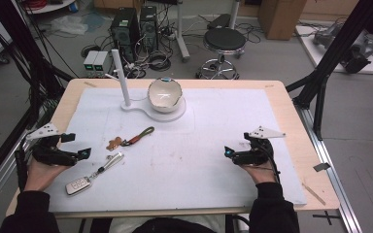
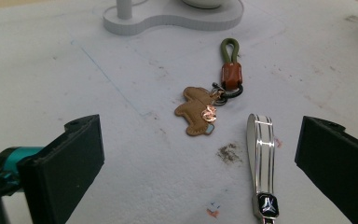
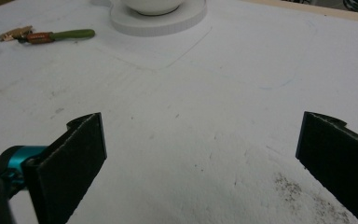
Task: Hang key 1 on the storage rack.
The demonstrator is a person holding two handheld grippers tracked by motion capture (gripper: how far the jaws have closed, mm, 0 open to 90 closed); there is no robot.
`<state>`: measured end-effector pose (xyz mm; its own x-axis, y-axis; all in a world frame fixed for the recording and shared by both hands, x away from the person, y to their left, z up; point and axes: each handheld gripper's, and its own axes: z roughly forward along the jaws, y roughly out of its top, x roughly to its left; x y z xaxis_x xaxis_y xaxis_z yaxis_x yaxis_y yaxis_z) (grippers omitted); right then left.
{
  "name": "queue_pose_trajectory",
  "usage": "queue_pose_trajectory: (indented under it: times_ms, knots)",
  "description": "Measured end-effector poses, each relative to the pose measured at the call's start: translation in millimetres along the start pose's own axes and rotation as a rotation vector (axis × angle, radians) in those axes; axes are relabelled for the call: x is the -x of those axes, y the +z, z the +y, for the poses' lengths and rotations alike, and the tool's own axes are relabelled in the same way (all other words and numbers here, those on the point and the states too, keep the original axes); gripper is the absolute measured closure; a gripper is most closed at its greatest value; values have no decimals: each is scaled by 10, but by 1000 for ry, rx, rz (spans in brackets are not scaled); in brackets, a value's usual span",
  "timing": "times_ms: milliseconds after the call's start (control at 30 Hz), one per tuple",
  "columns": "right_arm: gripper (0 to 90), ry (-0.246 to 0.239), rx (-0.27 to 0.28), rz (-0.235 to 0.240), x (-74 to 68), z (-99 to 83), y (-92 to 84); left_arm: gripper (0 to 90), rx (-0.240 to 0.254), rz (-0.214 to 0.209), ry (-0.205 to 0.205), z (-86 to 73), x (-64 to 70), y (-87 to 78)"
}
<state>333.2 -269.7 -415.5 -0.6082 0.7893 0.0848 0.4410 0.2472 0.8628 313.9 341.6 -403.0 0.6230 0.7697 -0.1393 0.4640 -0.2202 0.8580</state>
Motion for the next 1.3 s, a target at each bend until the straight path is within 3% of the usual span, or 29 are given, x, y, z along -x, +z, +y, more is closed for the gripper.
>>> queue_pose_trajectory:
  times_ms: [567, 800, 1100, 1300]
  knots:
    - [8, -25, -25, -22, -22, -32, 1, 17, -12, 1, 4, -2, 9, 15]
    - [7, -26, -12, -36, -21, -34, -15, 17, -50, -17, -9, 2, 7, 77]
    - [8, -19, -11, -65, 24, -52, -30, 17, -79, -14, 29, 147, 87, 83]
    - [8, -16, -8, -63, 10, -48, -19, 17, -102, -36, 45, 242, 112, 186]
